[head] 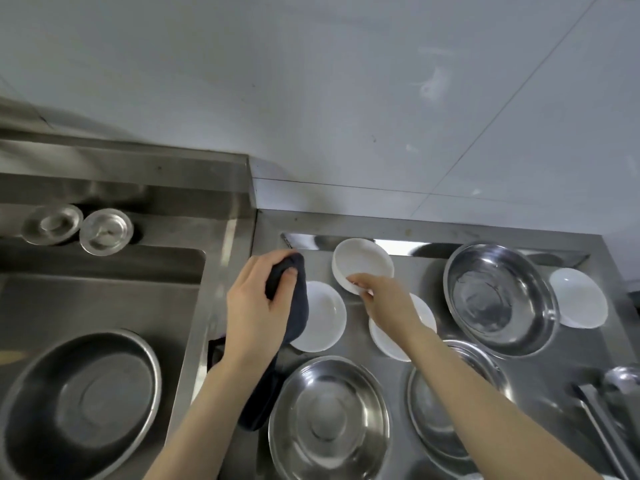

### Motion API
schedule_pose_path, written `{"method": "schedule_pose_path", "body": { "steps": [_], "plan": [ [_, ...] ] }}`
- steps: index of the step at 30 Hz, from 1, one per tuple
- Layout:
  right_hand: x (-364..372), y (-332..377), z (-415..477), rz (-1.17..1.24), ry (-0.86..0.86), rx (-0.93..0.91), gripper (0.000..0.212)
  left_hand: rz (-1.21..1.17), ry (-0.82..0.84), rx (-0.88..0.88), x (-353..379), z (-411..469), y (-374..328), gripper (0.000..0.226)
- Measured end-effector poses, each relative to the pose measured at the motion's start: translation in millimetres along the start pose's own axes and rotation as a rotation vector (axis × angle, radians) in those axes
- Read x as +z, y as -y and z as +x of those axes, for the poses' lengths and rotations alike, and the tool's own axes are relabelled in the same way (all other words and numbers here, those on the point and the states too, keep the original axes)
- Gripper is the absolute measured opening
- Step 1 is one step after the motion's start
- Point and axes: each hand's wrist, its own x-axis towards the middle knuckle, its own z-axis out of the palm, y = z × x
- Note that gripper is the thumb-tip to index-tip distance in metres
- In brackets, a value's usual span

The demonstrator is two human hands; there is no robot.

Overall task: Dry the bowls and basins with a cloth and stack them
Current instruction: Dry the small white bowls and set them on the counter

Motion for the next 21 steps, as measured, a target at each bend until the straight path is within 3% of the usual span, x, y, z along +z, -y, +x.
{"method": "schedule_pose_path", "body": {
  "steps": [5,9,11,15,18,21],
  "plan": [
    [-5.9,-2.7,-3.7,0.166,-0.014,0.069,0.039,-0.006,0.031,-0.032,6.8,-5.3,-1.0,0.027],
    [-11.0,-33.3,-31.6,0.123,-0.316,0.119,0.045,-0.011,0.042,-0.049,9.4,-13.6,-1.0,0.025],
    [-10.4,-53.0,-50.1,0.1,-0.389,0.209,0.045,-0.009,0.048,-0.043,10.8,-18.5,-1.0,0.026],
    [-5.9,-76.6,-80.1,0.153,-0.301,0.377,0.041,0.023,0.09,-0.035,13.9,-28.9,-1.1,0.027],
    [0.4,-80.9,-86.2,0.219,-0.177,0.471,0.05,0.062,0.114,-0.012,14.4,-37.2,-0.8,0.027],
    [10.2,-80.6,-84.9,0.423,-0.112,0.581,0.058,0.078,0.129,-0.004,11.9,-46.0,-2.9,0.027]
  ]
}}
